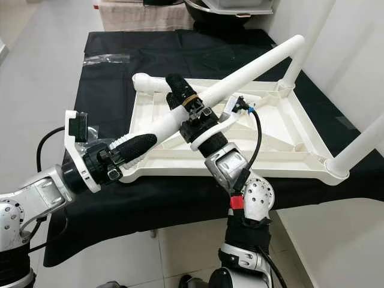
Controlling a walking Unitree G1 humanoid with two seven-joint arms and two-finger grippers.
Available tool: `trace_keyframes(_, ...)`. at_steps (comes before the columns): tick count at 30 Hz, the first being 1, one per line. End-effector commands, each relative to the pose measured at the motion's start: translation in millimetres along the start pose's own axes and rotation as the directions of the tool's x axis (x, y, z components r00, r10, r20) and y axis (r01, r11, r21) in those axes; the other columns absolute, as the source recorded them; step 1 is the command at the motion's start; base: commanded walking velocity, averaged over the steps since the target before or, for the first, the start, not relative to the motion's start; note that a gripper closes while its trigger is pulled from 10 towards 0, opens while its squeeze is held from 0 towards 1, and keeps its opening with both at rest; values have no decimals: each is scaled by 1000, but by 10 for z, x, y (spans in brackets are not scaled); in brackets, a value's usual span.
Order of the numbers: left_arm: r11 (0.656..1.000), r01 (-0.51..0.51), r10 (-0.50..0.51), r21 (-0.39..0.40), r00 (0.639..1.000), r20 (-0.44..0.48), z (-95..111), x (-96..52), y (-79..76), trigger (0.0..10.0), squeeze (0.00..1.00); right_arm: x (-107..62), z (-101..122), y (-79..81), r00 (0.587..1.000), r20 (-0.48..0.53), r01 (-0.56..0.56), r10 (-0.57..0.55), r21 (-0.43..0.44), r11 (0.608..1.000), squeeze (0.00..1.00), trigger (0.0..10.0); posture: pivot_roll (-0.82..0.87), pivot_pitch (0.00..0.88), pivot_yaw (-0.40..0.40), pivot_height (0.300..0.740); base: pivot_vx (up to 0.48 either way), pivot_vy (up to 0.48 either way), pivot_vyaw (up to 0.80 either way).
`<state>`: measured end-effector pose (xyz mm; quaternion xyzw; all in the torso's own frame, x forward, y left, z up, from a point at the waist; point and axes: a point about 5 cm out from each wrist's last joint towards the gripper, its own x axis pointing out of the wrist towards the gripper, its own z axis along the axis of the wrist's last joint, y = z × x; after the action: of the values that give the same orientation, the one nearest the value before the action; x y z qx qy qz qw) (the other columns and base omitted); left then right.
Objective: Building children table
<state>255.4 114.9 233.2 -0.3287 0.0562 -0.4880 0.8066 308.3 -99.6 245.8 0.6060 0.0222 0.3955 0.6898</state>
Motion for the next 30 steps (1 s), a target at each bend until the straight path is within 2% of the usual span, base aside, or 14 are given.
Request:
trace_keyframes(1,999,16,-19,-29,992,-121,-187,57,-30,10000,0,69,-144,148,993,-83,-82,81,-1,997,0,10000,65,127,-83,740,0,0,0)
trace_keyframes(14,998,35,-42,-43,987,-157,-256,73,-58,10000,0,68,-217,153,990,-118,-77,76,2,997,0,10000,65,129,-79,740,0,0,0)
trace_keyframes(15,998,39,-45,-44,986,-161,-264,77,-63,10000,0,67,-224,153,990,-120,-78,77,1,997,0,0,64,131,-78,740,0,0,0)
trace_keyframes(30,998,41,-49,-46,981,-187,-265,60,-48,10000,0,65,-243,144,990,-123,-74,72,-9,997,0,0,65,140,-74,740,0,0,0)
